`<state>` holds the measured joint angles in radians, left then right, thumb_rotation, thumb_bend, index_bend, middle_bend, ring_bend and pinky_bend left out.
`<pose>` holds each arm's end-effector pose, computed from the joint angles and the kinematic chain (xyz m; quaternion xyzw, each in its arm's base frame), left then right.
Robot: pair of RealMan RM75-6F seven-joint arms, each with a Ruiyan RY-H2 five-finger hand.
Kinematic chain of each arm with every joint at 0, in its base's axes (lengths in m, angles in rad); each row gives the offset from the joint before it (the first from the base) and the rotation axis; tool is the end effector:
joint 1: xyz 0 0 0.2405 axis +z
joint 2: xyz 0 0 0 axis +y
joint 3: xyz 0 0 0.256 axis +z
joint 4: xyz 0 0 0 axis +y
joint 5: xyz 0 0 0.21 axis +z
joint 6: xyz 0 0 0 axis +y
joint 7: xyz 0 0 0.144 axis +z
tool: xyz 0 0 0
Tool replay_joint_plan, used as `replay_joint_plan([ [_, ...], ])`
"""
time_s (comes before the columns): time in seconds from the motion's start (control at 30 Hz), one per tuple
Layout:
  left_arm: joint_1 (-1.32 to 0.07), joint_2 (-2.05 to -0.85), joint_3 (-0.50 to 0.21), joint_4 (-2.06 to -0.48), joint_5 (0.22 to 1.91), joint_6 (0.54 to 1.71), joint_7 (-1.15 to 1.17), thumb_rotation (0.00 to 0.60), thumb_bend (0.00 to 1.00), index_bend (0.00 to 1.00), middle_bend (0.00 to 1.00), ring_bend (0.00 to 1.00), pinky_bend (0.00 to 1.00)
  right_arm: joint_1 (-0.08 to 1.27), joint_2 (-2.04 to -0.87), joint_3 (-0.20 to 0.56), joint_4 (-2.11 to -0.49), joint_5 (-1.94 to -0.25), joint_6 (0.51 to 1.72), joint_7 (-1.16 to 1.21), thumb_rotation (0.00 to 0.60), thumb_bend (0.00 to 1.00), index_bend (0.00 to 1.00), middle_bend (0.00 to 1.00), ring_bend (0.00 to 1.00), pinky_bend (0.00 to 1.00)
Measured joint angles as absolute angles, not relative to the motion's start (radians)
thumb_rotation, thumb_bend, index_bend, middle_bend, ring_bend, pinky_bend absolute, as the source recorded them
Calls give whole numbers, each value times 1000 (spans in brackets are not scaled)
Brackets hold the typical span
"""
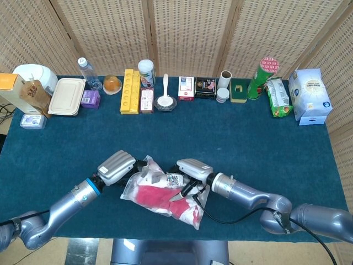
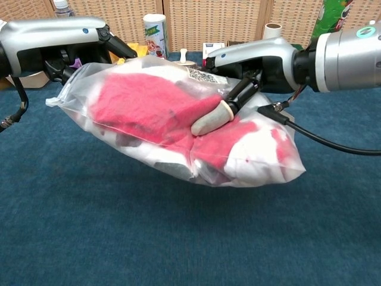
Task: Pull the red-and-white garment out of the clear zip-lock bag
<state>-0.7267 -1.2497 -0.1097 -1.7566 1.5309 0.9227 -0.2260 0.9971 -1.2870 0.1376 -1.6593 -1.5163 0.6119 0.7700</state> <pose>-0.1144 0.2972 0.0413 -0.7589 -0.4218 -0.4500 0.2090 -0.0617 -0.3289 0.0053 0.7338 -0.5643 0.3735 0.0589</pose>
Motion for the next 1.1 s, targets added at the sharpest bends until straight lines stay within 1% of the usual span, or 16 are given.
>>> replay_joint_plan([
  [0.13,-723,-1275,-103,-1720,1519,929,-223,600,511,785,1000,1000,993,1001,-1294,132,-1648,-1514,610,773,466,177,829,850,1000,979],
  [0.37,-718,-1300,-90,-1659,1529,952,-251,600,512,786,1000,1000,993,1012,-1335,129,-1611,-1486,596,763,466,177,829,850,1000,975],
  [0.67,-726,-1345,-58,-1540,1547,937,-286,600,501,786,1000,1000,993,1024,-1414,123,-1517,-1435,566,719,468,178,829,842,1000,926],
  [0.8,-734,-1384,-53,-1476,1549,929,-304,600,498,786,1000,1000,993,1029,-1434,121,-1481,-1408,546,689,466,178,818,835,996,873],
  [0.97,-748,-1450,-49,-1384,1543,912,-317,600,494,786,1000,1000,993,1030,-1460,119,-1433,-1364,523,649,466,177,809,822,979,842],
  [1.03,-754,-1481,-47,-1345,1541,905,-322,600,493,786,1000,1000,993,1029,-1472,117,-1412,-1347,513,630,466,177,801,809,959,796],
  [1.1,-758,-1510,-46,-1313,1539,900,-325,600,492,786,1000,1000,993,1028,-1485,115,-1389,-1329,503,610,467,177,779,778,910,693],
])
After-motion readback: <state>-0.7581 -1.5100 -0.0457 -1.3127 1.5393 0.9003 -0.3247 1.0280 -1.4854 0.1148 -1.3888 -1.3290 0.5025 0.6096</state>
